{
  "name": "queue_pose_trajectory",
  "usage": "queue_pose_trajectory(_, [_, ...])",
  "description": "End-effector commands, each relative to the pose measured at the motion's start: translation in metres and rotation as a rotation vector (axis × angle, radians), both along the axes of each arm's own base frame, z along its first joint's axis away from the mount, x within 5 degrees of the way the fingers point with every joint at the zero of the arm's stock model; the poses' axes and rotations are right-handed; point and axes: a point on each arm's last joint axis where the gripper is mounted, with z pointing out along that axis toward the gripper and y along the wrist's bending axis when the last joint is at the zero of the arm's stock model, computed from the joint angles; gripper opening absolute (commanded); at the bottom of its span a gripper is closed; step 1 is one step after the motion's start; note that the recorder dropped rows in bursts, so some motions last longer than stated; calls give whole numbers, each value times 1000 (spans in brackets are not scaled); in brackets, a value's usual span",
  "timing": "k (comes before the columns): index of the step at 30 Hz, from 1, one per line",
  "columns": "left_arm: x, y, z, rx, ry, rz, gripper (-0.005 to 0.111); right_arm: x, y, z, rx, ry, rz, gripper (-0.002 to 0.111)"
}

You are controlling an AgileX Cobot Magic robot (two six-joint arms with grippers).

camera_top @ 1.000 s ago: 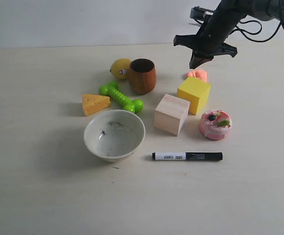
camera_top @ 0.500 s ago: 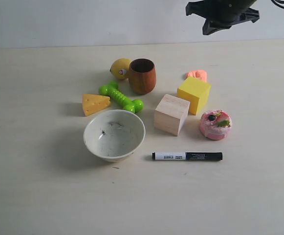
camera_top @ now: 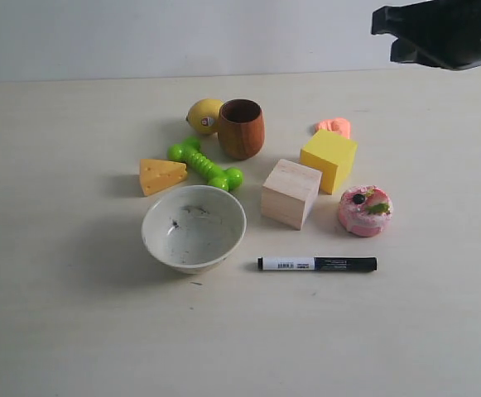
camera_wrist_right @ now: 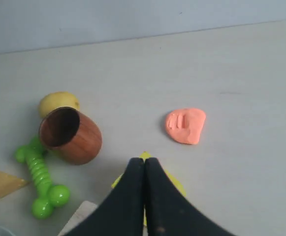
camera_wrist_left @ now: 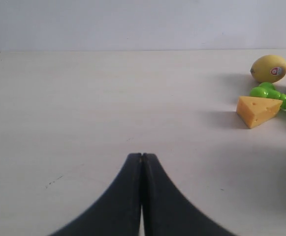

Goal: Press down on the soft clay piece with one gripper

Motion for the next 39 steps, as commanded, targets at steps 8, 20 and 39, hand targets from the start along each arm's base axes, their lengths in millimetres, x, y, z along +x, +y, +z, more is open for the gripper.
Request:
queue_pose_trajectory(8, [0,0,1,-3,-13,-8,0,-124,-14,91,63,-304,75,0])
queue_pose_trajectory(20, [0,0,1,-3,-13,-8,0,-206,-38,128,-214,-572,85,0])
queue_pose_trajectory(39, [0,0,1,2,-13,-9,0,-254,-72,-1,-238,-537,-326,0])
